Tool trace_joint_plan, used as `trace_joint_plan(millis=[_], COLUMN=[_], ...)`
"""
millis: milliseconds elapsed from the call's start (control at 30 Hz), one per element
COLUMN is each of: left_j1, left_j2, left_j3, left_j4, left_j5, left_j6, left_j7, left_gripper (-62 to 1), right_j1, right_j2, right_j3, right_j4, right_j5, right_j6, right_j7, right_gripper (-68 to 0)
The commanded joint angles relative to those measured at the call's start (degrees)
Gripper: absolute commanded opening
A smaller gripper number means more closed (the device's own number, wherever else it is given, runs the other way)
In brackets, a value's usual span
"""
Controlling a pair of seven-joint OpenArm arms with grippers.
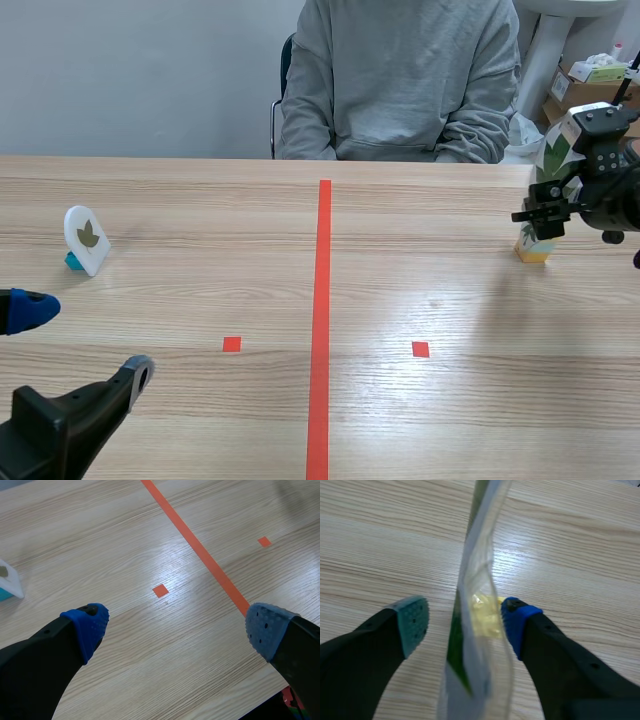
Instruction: Do the leaf sorting experiment
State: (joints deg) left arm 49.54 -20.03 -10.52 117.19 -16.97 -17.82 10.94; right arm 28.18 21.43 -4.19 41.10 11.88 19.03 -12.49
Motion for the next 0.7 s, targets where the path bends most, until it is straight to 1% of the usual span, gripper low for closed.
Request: trace_joint_plan(millis=[0,67,100,133,267,367,467,567,633,667], left_j1=[0.0,0.0,0.0,0.0,0.0,0.0,-0.1,-0.1,-0.1,-0.1], left_j2=[0.3,0.3,0.3,0.3,0.3,0.3,0.3,0.3,0.3,0.3], left_j3=[0.2,0.2,0.2,0.2,0.2,0.2,0.2,0.2,0.2,0.2], left_j4=[0.2,0.2,0.2,0.2,0.2,0.2,0.2,0.2,0.2,0.2], left_j5=[-0.4,-0.4,-0.4,-0.4,-0.4,-0.4,-0.4,-0.4,-0.4,-0.4], left_j6=[0.1,0.1,0.1,0.1,0.1,0.1,0.1,0.1,0.1,0.1], left_j7=[-0.6,-0.6,-0.6,-0.6,-0.6,-0.6,-0.6,-0.7,-0.7,-0.7], left_gripper=[-2.4,-2.4,-2.4,-2.4,-2.4,-2.4,-2.4,-2.4,-2.4,-2.4], right_j1=[1.1,1.1,1.0,1.0,0.4,-3.0,-9.1,-17.3,-23.8,-27.3], right_j2=[1.1,1.1,1.2,1.3,1.9,3.6,5.4,6.4,6.3,6.3], right_j3=[0.3,0.4,0.4,0.4,0.5,1.2,3.7,7.4,10.3,11.7], right_j4=[1.2,1.2,1.2,1.3,1.9,5.7,12.6,21.6,28.1,31.3], right_j5=[0.6,1.2,1.6,2.0,3.5,6.5,8.4,9.5,9.7,10.3], right_j6=[-0.2,-0.2,-0.2,-0.2,-0.1,0.2,0.9,3.0,4.2,5.6], right_j7=[-0.1,-1.1,-1.8,-2.5,-7.1,-8.2,-8.1,-8.0,-7.5,-6.6], right_gripper=[-25.1,-14.9,-11.1,-9.3,-9.0,-9.0,-9.0,-9.1,-9.1,-9.1])
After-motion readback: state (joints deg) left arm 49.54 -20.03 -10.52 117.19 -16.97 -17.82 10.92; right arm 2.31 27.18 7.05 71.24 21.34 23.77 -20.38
